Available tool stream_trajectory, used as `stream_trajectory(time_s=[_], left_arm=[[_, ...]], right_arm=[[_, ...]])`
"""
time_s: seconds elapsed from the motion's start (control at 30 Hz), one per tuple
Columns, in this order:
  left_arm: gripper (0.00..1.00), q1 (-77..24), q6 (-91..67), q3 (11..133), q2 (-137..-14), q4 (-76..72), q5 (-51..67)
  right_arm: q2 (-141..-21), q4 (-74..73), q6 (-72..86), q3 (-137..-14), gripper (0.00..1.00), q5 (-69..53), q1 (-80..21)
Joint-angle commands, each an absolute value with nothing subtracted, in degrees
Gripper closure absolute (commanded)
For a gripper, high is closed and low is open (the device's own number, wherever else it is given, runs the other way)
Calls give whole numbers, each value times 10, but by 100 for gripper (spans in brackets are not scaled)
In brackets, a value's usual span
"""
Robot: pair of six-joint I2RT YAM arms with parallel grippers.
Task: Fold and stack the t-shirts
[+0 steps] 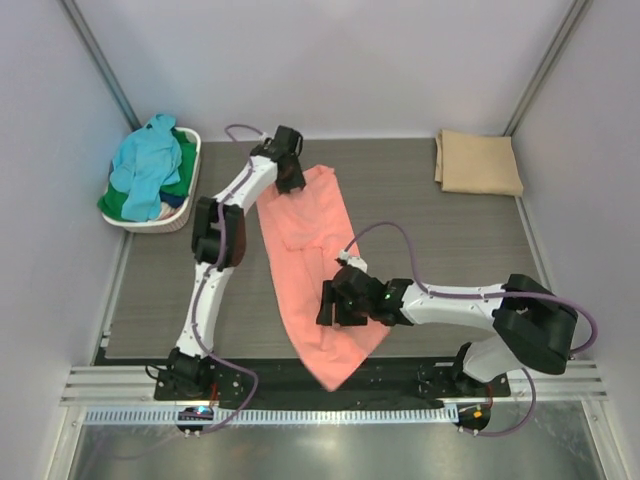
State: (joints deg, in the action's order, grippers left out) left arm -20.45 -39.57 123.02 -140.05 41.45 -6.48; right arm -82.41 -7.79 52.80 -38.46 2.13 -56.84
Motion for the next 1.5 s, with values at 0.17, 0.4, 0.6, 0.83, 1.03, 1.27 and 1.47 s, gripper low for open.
stream_trajectory(time_s=[0.17,0.4,0.6,0.83,1.03,1.27,1.47], left_arm=[[41,-235,-236,1345,-1294,416,15],[36,-226,-238,1131,-1078,441,-88],[37,-226,-272,848,-806,441,-119],[36,-226,-336,608,-558,435,-106],[37,-225,-338,525,-482,445,-117],[37,-226,-333,502,-473,434,-100],[37,-225,-329,502,-495,425,-93]], right_arm=[[-781,-256,501,-558,25,118,-611],[-887,-286,357,-692,25,152,-499],[-1076,-331,230,-950,25,182,-453],[-1339,-401,207,-1247,25,164,-421],[-1476,-416,207,-1390,26,149,-408],[-1537,-393,236,-1402,26,157,-353],[-1600,-348,221,-1473,26,134,-305]])
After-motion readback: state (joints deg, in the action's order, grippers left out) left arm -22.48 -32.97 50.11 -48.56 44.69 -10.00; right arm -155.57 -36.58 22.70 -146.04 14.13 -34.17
